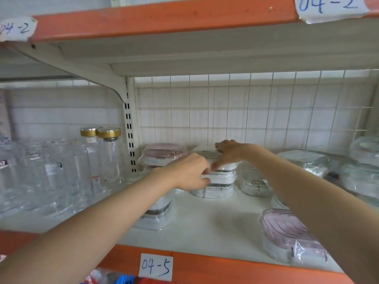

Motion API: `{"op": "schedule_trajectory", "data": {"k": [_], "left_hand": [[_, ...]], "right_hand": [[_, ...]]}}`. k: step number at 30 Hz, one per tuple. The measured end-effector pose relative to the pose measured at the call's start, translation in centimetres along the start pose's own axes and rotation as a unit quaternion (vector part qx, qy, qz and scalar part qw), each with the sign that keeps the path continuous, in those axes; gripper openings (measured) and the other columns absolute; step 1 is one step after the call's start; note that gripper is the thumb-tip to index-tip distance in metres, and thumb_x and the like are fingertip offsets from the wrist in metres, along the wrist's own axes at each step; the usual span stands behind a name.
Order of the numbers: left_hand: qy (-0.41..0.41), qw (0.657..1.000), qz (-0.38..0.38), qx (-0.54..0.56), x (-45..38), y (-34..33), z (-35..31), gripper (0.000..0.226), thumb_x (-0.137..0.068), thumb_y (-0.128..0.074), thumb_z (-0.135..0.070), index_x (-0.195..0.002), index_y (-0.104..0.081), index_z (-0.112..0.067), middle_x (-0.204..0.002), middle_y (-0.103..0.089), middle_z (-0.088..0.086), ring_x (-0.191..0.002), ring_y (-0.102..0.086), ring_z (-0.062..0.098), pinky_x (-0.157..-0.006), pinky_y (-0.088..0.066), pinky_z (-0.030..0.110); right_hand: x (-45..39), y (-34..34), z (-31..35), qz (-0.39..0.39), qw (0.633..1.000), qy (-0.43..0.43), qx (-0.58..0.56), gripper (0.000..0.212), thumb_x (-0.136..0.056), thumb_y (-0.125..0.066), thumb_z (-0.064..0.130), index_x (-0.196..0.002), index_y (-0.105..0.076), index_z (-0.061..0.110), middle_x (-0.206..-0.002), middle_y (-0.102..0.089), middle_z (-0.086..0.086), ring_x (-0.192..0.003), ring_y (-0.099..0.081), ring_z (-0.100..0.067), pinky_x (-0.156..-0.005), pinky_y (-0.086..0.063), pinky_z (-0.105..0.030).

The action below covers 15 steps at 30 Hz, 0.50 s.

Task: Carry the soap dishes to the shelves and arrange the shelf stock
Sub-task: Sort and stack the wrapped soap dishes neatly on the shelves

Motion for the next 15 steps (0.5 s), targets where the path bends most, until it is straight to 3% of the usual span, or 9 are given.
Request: {"op": "schedule_trajectory", "data": {"k": [2, 5, 6, 9, 11, 15], "left_hand": [[-0.006, 1.000, 0.002, 0.009, -0.1, -0.5, -1.4, 0.032, -0.091, -0.057, -0.034, -0.111, -0.066, -0.011, -0.111, -0.064, 0.006, -0.104, -0.059, 0.022, -0.090, -0.049, 0.037], [-0.017, 1.000, 0.017, 0.020, -0.2, -1.8, -4.4, 0.035, -0.093, -0.052, -0.045, -0.074, -0.056, -0.015, -0.085, -0.058, 0.005, -0.088, -0.058, 0.028, -0.080, -0.050, 0.040], [-0.017, 0.999, 0.027, 0.036, -0.2, -2.4, -5.6, 0.039, -0.093, -0.050, -0.049, -0.072, -0.052, -0.016, -0.085, -0.056, 0.005, -0.087, -0.056, 0.027, -0.080, -0.049, 0.039], [-0.035, 0.994, 0.048, 0.090, -0.2, -4.1, -9.4, 0.054, -0.091, -0.046, -0.059, -0.102, -0.060, -0.008, -0.106, -0.058, 0.007, -0.101, -0.054, 0.023, -0.086, -0.045, 0.034], [-0.069, 0.991, 0.056, 0.096, -0.3, -5.1, -12.2, 0.063, -0.089, -0.046, -0.063, -0.104, -0.058, -0.004, -0.104, -0.054, 0.008, -0.101, -0.050, 0.023, -0.086, -0.042, 0.035], [-0.089, 0.989, 0.094, 0.076, -0.7, -7.5, -15.5, 0.087, -0.078, -0.049, -0.077, -0.124, -0.049, -0.002, -0.130, -0.048, 0.010, -0.119, -0.044, 0.025, -0.098, -0.038, 0.037]], "right_hand": [[1.1, 0.6, -0.4, 0.001, 1.000, 0.000, -0.003, 0.098, -0.079, -0.061, 0.062, -0.152, -0.012, 0.020, -0.158, -0.013, 0.000, -0.144, -0.012, -0.022, -0.114, -0.019, -0.046], [3.3, 2.0, -1.9, -0.005, 1.000, -0.002, -0.019, 0.093, -0.083, -0.058, 0.061, -0.152, -0.009, 0.024, -0.160, -0.006, 0.005, -0.146, -0.007, -0.018, -0.117, -0.011, -0.044], [4.3, 2.5, -2.6, -0.007, 1.000, -0.004, -0.019, 0.089, -0.084, -0.056, 0.060, -0.152, -0.011, 0.025, -0.159, -0.007, 0.006, -0.146, -0.008, -0.017, -0.118, -0.011, -0.043], [7.4, 3.8, -5.2, -0.015, 1.000, -0.015, -0.012, 0.080, -0.087, -0.053, 0.057, -0.152, -0.016, 0.027, -0.159, -0.011, 0.008, -0.146, -0.013, -0.016, -0.118, -0.009, -0.039], [9.4, 4.1, -7.6, -0.012, 0.999, -0.036, -0.005, 0.076, -0.088, -0.052, 0.057, -0.151, -0.018, 0.030, -0.159, -0.012, 0.009, -0.146, -0.014, -0.016, -0.118, -0.008, -0.040], [12.1, 4.1, -12.0, 0.001, 0.996, -0.083, -0.015, 0.075, -0.086, -0.057, 0.053, -0.149, -0.024, 0.031, -0.158, -0.017, 0.008, -0.145, -0.018, -0.017, -0.119, -0.010, -0.043]]}}
Point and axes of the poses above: each hand's wrist, its own x-axis away from the middle knuckle, its own y-axis out of the back of the hand, z = x × y, the point moved 10 cm from there along -x, towards the middle knuckle
